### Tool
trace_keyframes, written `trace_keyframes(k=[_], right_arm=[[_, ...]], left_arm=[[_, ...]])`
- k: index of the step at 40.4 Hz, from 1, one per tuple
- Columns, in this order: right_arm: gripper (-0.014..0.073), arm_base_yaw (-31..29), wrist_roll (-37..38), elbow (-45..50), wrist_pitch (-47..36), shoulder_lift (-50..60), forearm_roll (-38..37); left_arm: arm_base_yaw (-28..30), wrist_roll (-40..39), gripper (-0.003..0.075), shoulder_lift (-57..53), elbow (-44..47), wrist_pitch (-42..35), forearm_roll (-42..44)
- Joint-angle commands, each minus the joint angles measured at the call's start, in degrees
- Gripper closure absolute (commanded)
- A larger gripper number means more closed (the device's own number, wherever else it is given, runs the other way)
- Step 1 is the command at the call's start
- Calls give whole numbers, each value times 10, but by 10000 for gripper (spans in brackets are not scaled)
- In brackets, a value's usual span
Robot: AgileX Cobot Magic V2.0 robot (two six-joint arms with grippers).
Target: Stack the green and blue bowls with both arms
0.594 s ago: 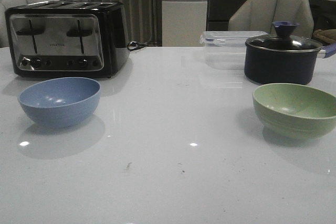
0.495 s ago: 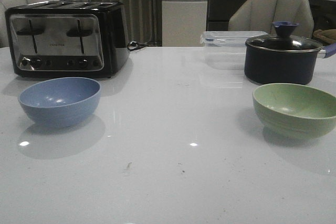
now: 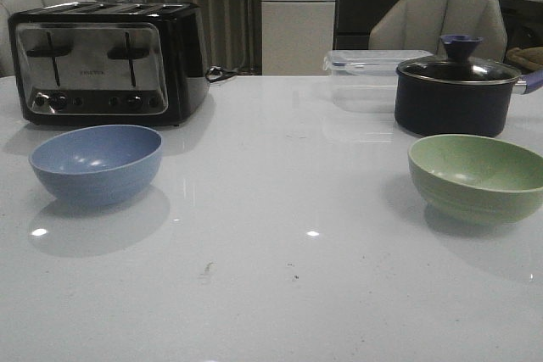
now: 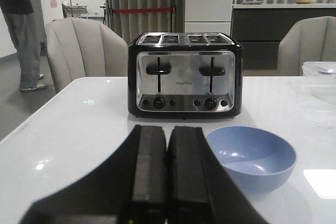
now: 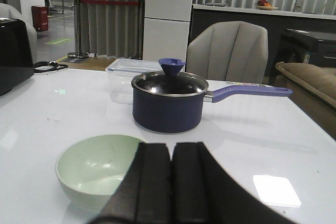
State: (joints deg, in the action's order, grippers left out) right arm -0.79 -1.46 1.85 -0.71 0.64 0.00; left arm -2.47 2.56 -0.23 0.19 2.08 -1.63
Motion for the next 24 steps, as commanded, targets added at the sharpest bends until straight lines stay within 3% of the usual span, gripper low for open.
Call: trace_keyframes(k=[1, 10, 16, 24], right_arm=[[537, -3, 0, -4, -51, 10, 0], [537, -3, 0, -5, -56, 10, 0], [537, -2, 0, -23, -42, 10, 0], [537, -2, 0, -139, 74, -3, 4]], left_arm=[[1, -4, 627, -11, 3, -54, -6], [1, -4, 627, -11, 3, -54, -6], [1, -4, 627, -11, -8, -93, -6], [1, -4, 627, -7, -105, -33, -6]])
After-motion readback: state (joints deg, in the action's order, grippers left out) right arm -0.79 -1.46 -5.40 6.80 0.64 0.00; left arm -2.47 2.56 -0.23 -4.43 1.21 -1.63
